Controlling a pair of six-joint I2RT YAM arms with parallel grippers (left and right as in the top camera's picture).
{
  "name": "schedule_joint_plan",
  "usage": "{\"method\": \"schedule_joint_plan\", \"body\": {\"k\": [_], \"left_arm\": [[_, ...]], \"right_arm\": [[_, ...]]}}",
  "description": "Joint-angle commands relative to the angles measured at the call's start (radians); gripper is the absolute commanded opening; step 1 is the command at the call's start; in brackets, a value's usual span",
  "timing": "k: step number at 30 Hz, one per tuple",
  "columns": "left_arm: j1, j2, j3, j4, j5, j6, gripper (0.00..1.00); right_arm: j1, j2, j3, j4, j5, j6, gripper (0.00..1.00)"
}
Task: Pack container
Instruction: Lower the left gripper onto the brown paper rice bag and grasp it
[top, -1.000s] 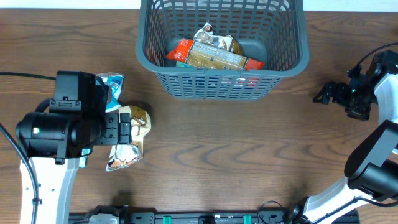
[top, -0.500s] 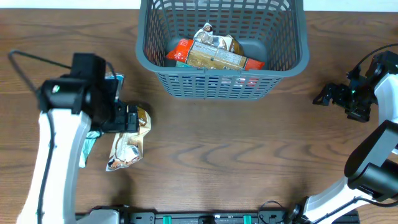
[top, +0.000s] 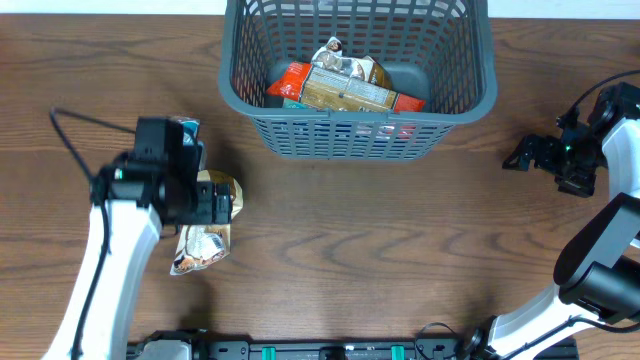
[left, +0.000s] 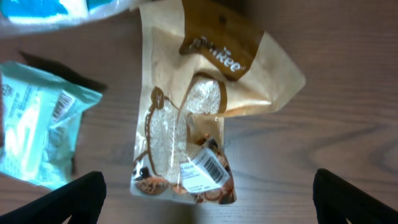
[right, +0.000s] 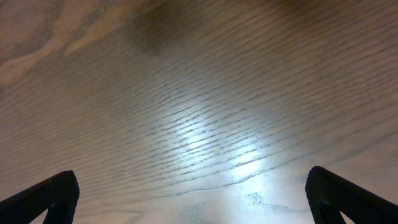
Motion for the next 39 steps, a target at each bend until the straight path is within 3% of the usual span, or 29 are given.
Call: {"method": "schedule_joint_plan", "body": {"k": [1, 11, 36, 39], "left_arm": [[0.005, -0.103, -0.112, 0.048, 0.002, -0.062, 0.99], [0.005, -0.121, -0.295, 0.224, -0.112, -0.097, 0.99], [0.005, 0.266, -0.299, 0.479, -0.106, -0.089, 1.00], [0.005, 0.285, -0.299, 0.484, -0.106, -0.090, 0.88]], "right_arm": [[0.013, 0.003, -0.006, -0.001, 0.003, -0.013, 0.99], [0.013, 0.003, -0.006, 0.003, 0.003, -0.013, 0.99], [0.013, 0.003, -0.006, 0.011, 0.003, -0.013, 0.99], [0.013, 0.003, -0.006, 0.010, 0.003, -0.013, 0.99]]}}
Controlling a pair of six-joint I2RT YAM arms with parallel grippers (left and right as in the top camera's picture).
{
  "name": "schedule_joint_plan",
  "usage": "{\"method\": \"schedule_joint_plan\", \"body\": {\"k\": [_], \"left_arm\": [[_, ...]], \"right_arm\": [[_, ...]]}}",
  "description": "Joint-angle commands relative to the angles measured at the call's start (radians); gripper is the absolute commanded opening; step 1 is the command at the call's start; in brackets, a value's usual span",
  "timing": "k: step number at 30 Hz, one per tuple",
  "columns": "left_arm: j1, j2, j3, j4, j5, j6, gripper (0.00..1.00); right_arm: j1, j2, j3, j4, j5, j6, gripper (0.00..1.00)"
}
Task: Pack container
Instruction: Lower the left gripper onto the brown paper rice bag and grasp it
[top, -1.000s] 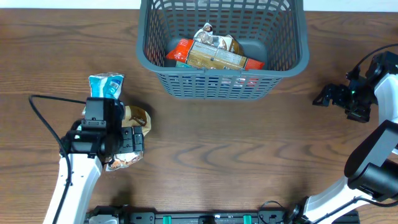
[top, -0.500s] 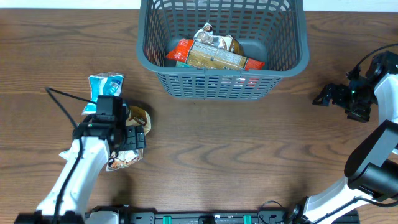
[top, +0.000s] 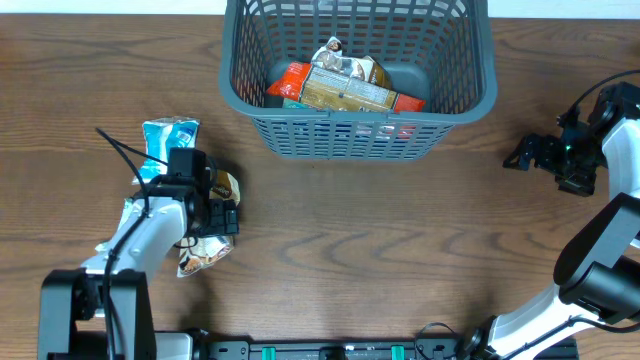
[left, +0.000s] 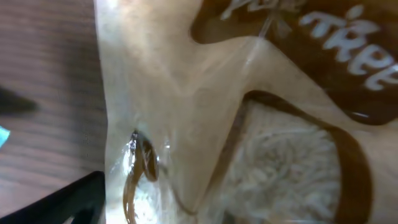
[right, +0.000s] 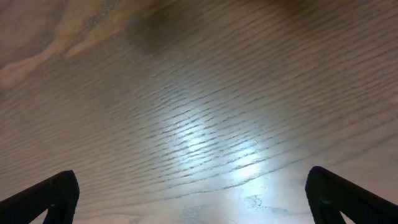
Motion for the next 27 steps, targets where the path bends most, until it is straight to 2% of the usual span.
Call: {"method": "schedule_joint_plan", "body": {"k": [1, 6, 8, 11, 16, 19, 27], "left_arm": [[0.005, 0.027, -0.001, 0.004, -0.015, 0.002, 0.81], [0.005, 0.028, -0.001, 0.001, -0.015, 0.001, 0.46], [0.005, 0.028, -0.001, 0.000, -0.015, -0.006, 0.40], [0.005, 0.027, -0.001, 0.001, 0.019, -0.006, 0.25], [0.005, 0.016, 0.000, -0.002, 0.093, -0.006, 0.21], [0.005, -0.014, 0.001, -0.011, 0.124, -0.007, 0.14], [0.005, -0.226, 0.097, -0.134, 0.142, -0.006, 0.12]], "right_arm": [[0.013, 0.003, -0.005, 0.001, 0.002, -0.013, 0.99], [0.013, 0.003, -0.005, 0.001, 0.002, -0.013, 0.99], [0.013, 0.003, -0.005, 0.001, 0.002, -0.013, 0.99], [0.013, 0.003, -0.005, 0.000, 0.002, -0.013, 0.99], [0.013, 0.003, -0.005, 0.001, 0.002, -0.013, 0.99], [0.012, 0.003, -0.005, 0.002, 0.003, -0.013, 0.99], [0.012, 0.003, -0.005, 0.013, 0.002, -0.013, 0.99]]}}
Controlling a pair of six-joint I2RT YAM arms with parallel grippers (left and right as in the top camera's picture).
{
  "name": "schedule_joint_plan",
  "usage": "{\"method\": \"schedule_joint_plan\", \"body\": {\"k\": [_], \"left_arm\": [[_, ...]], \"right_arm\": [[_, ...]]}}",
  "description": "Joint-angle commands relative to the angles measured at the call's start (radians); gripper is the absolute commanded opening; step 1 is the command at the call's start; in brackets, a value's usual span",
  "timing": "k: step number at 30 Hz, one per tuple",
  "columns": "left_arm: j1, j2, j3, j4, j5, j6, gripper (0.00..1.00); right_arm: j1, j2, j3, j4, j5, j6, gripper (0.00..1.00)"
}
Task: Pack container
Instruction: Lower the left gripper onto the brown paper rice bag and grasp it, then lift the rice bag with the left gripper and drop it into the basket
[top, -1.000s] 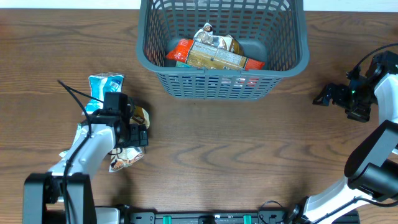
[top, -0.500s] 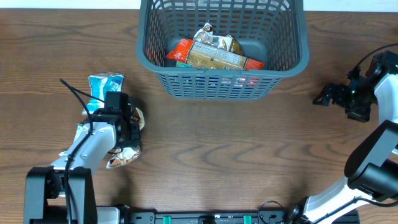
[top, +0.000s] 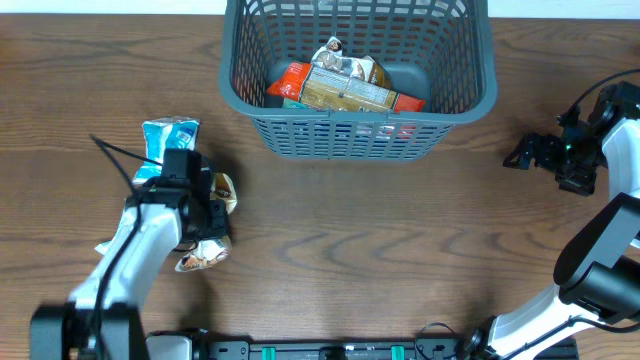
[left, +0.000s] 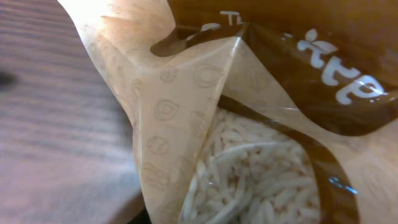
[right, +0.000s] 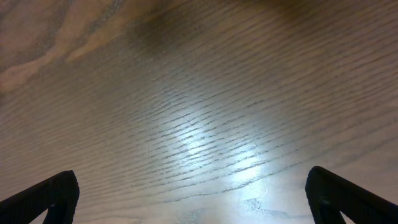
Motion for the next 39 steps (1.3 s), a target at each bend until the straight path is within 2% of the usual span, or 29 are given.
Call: {"method": "schedule_joint_plan", "body": {"k": [1, 7, 12, 19, 23, 31, 39], "left_arm": [[-0.001, -0.120, 0.101, -0.037, 0.027, -0.006, 0.12], [-0.001, -0.267, 0.288, -0.114, 0.026, -0.005, 0.08], [-0.001, -0.290, 0.484, -0.109, 0.027, -0.006, 0.06], [-0.002, -0.259, 0.689, 0.037, 0.027, -0.006, 0.06], [-0.005, -0.191, 0.800, 0.117, 0.039, -0.006, 0.06], [-0.084, 0.066, 1.056, 0.135, 0.142, 0.000, 0.05], [-0.257, 0.260, 1.186, 0.136, 0.165, 0.163, 0.06]], "right_arm": [[0.012, 0.003, -0.005, 0.003, 0.003, -0.013, 0.99], [0.012, 0.003, -0.005, 0.003, 0.003, -0.013, 0.99], [0.012, 0.003, -0.005, 0.006, 0.003, -0.013, 0.99], [0.012, 0.003, -0.005, 0.008, 0.003, -0.013, 0.99], [0.012, 0.003, -0.005, 0.010, 0.003, -0.013, 0.99], [0.012, 0.003, -0.005, 0.016, 0.003, -0.013, 0.99], [0.013, 0.003, -0.005, 0.015, 0.003, -0.013, 0.99]]}}
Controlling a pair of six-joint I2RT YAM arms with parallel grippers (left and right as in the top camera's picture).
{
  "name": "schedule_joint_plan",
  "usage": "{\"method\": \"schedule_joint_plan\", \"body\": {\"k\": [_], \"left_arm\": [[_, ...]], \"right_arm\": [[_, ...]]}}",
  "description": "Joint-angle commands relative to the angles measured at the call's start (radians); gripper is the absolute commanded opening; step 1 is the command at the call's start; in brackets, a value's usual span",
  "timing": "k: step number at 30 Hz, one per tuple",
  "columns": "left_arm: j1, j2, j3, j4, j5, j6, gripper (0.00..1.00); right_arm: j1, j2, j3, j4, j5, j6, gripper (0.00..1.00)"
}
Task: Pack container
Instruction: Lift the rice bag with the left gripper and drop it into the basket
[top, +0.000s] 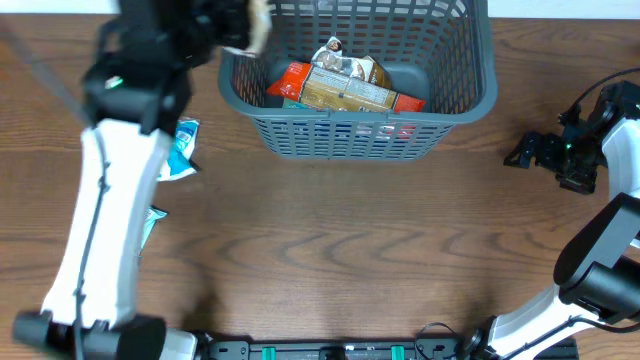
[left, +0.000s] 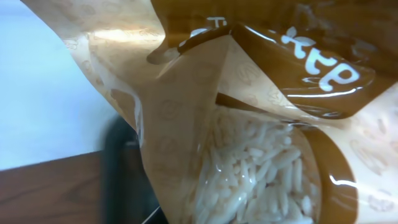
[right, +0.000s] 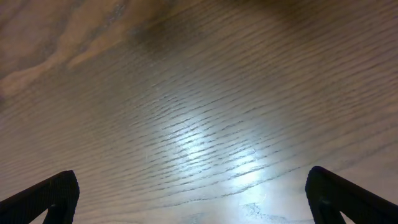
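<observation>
The tan and brown rice pouch (left: 249, 124) fills the left wrist view, its clear window full of white grains. My left gripper (top: 232, 20) is shut on the pouch (top: 258, 25) and holds it high over the left rim of the grey basket (top: 350, 135); its fingers are hidden behind the pouch. In the basket lie an orange packet (top: 290, 80) and a brown packet (top: 350, 92). My right gripper (right: 193, 199) is open over bare wood, far right of the basket (top: 525, 152).
A blue packet (top: 183, 150) lies on the table left of the basket, partly under my left arm. A sliver of a teal packet (top: 150, 222) shows lower down beside the arm. The wooden table (top: 380, 250) stretches in front of the basket.
My left gripper was low at the table on the rice pouch; now it holds the pouch high at the basket's left rim. The right arm has not moved.
The left gripper first hung open above the rice pouch on the table beside the blue packet. Then it was down close on the pouch, then shut on it at table level. Now the pouch is off the table, at the basket's rim.
</observation>
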Motion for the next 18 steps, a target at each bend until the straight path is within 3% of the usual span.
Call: {"method": "schedule_joint_plan", "body": {"k": [1, 5, 15, 18], "left_arm": [[-0.073, 0.029, 0.058, 0.016, 0.032, 0.122, 0.06], [-0.160, 0.094, 0.058, 0.001, 0.031, 0.311, 0.05], [-0.190, 0.274, 0.057, -0.081, 0.019, 0.548, 0.07], [-0.190, 0.324, 0.057, -0.093, -0.011, 0.558, 0.12]], "right_arm": [[0.012, 0.003, -0.005, 0.000, 0.002, -0.013, 0.99], [0.013, 0.003, -0.005, 0.000, 0.001, -0.013, 0.99], [0.013, 0.003, -0.005, -0.001, -0.001, -0.013, 0.99], [0.012, 0.003, -0.005, -0.005, -0.001, -0.013, 0.99]]}}
